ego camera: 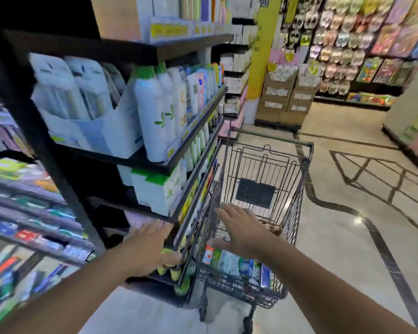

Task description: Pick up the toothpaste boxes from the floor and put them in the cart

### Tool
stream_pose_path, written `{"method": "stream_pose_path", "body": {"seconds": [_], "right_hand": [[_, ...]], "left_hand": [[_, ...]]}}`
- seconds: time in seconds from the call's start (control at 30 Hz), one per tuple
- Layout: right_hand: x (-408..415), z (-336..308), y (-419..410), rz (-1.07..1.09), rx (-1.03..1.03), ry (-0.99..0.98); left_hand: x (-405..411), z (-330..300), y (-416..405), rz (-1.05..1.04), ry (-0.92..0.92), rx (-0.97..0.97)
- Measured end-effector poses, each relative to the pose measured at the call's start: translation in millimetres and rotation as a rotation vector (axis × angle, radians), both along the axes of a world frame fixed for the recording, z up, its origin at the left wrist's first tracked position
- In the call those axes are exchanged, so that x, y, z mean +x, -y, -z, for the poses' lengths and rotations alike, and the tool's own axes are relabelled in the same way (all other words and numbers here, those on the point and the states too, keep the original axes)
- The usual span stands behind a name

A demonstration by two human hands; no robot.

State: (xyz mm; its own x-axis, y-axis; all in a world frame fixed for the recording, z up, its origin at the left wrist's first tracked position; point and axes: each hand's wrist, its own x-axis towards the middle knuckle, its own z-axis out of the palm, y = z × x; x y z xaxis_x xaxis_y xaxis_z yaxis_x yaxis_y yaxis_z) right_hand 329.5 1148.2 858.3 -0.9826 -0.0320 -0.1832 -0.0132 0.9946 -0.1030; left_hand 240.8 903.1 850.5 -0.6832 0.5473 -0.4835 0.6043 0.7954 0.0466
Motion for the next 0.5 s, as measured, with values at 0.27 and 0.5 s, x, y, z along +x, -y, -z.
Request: {"method": "stream_pose_path", "body": {"seconds": [0.27, 0.5], "right_hand": [[-4, -21, 164, -0.292, 0.018, -0.001], [-44, -17, 309, -0.561, 0.018, -0.021]], "left_hand": [[46, -15, 188, -0.296, -0.157, 0.008], [86, -8, 335, -0.684, -0.207, 0.004]]}}
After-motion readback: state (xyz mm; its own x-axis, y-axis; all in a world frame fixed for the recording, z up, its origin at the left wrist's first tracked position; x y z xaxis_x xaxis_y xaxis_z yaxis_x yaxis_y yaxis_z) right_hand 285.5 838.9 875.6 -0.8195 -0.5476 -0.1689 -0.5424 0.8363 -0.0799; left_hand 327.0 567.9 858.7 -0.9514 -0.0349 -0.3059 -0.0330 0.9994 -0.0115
